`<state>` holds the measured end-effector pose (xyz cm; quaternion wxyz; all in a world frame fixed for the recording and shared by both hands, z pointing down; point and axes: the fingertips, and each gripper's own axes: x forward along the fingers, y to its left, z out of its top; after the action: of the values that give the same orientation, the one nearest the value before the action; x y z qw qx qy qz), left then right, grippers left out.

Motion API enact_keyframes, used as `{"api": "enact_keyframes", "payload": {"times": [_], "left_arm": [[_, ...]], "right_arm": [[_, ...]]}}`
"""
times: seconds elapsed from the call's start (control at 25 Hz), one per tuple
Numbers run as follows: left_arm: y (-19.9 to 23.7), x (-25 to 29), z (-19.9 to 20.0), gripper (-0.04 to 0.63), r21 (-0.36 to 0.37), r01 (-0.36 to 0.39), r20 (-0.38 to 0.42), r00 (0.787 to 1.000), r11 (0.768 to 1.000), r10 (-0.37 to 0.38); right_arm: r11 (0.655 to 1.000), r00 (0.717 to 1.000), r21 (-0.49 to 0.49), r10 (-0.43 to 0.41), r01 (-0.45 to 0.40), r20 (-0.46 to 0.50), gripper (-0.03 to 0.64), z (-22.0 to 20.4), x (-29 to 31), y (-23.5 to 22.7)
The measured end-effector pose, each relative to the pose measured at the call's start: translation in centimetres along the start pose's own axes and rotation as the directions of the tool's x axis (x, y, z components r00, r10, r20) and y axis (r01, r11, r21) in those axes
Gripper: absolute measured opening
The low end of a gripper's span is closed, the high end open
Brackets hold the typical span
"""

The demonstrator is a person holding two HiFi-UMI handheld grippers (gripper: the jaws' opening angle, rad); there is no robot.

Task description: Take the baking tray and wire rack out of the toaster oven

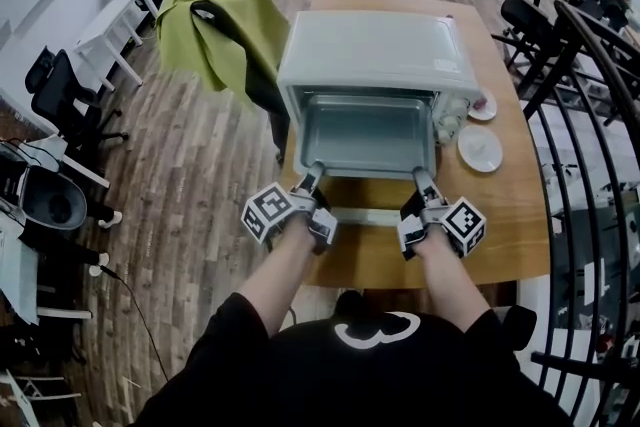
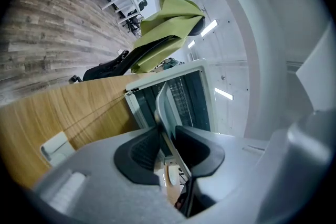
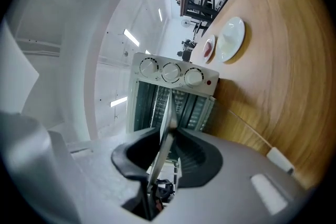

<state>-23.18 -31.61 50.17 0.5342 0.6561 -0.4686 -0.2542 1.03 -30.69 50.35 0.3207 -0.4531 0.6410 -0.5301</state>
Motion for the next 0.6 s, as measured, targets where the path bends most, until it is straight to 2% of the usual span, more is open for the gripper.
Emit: {"api": "enact_keyframes", "payload": {"times": [0.6], "left_arm": [[-0.9,-7.4,-4.3,0.104,0.016,-0.003,0.014,1.000,1.000,0.003]], "right_arm": [[0.999,0.999,-0.027,0.031,-0.031,-0.020,0.103,-2.0,-7.3,1.2]]}}
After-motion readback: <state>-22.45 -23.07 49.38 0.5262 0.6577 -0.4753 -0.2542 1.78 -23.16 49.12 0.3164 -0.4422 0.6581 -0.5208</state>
